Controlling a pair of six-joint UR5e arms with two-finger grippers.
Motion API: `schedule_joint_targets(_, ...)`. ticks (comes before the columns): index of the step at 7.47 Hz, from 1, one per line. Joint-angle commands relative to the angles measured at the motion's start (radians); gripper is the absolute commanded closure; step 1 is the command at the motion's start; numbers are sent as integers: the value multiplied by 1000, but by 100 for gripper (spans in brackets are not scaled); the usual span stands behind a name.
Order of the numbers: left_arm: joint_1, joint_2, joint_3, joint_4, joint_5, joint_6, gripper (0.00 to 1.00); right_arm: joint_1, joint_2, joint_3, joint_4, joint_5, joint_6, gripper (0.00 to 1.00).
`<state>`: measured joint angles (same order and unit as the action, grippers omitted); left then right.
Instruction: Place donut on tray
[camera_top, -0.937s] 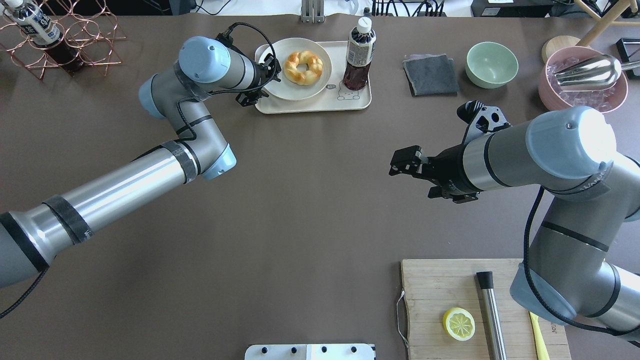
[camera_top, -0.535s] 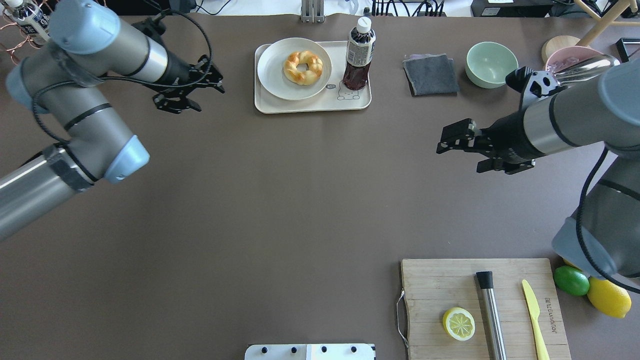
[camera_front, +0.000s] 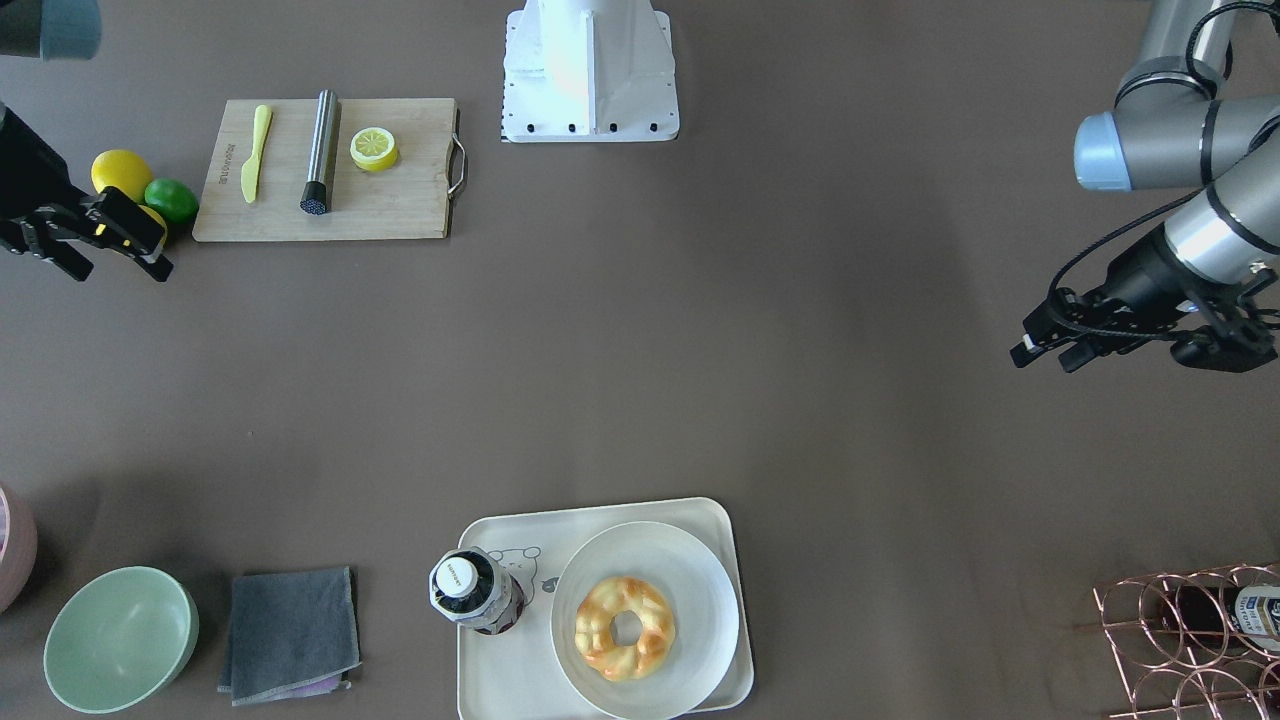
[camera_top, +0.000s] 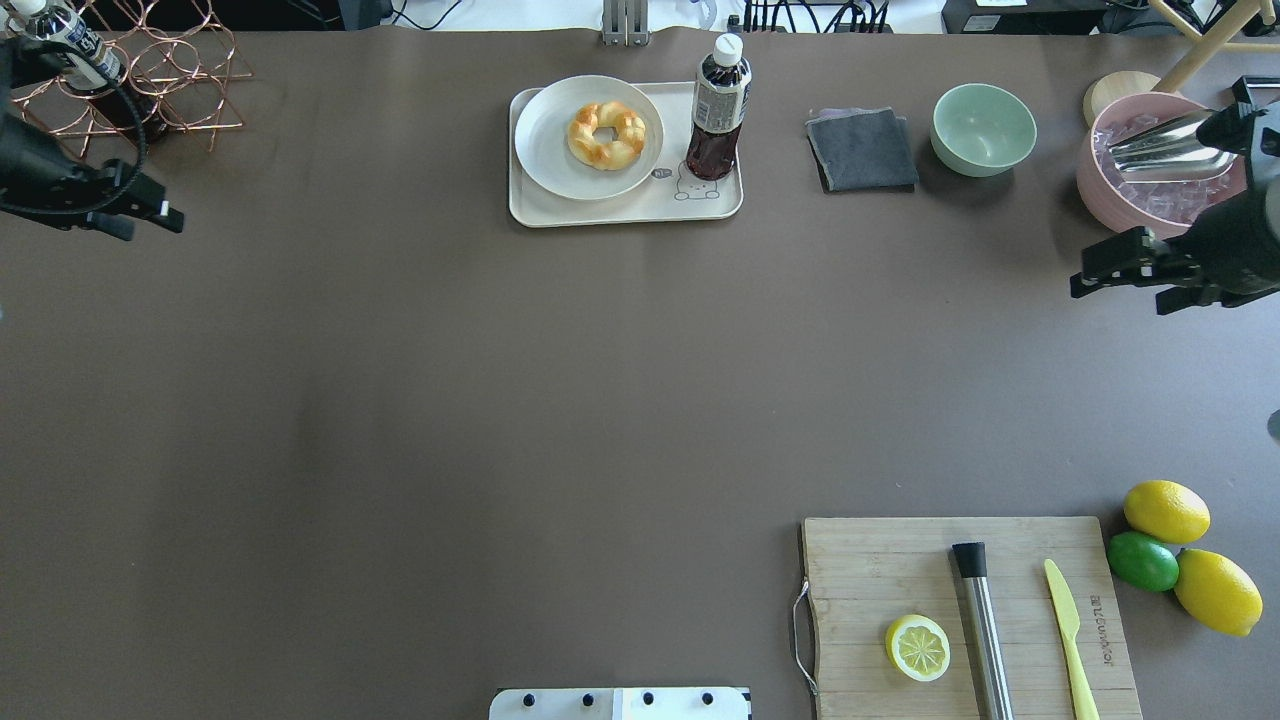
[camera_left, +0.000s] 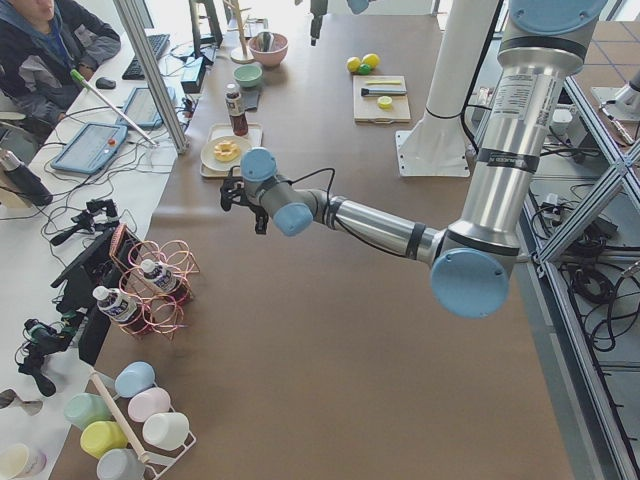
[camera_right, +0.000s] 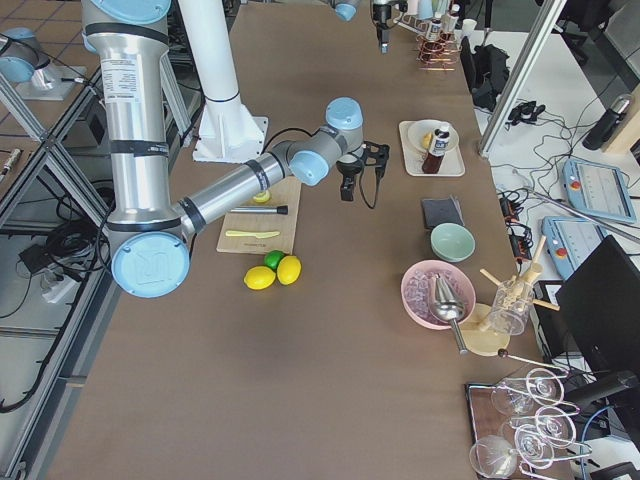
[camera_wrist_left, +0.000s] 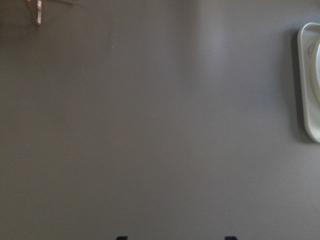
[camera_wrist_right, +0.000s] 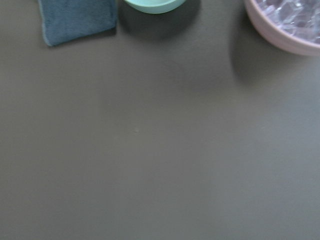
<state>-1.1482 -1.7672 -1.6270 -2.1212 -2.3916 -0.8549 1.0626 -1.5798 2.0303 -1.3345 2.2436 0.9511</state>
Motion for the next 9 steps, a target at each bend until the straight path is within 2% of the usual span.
schedule_joint_targets(1, -149, 181, -26, 62, -56, 470, 29, 182, -93, -63, -139, 10, -498, 0)
schedule_joint_targets(3, -267, 213, -74, 284, -54, 830, 28, 290, -124, -143, -143, 22, -717, 0)
schedule_joint_targets(5, -359, 221, -68, 416, -17, 1101, 25, 365, -132, -215, -144, 22, -872, 0)
schedule_joint_targets(6, -401, 276, -73, 426, 35, 1190, 20, 403, -134, -257, -144, 22, -932, 0)
schedule_joint_targets(7, -416, 290, -76, 428, 38, 1209, 16, 422, -134, -289, -144, 21, -972, 0)
schedule_joint_targets(9, -433, 334, -111, 429, 63, 1203, 4, 473, -149, -289, -144, 24, -1020, 0)
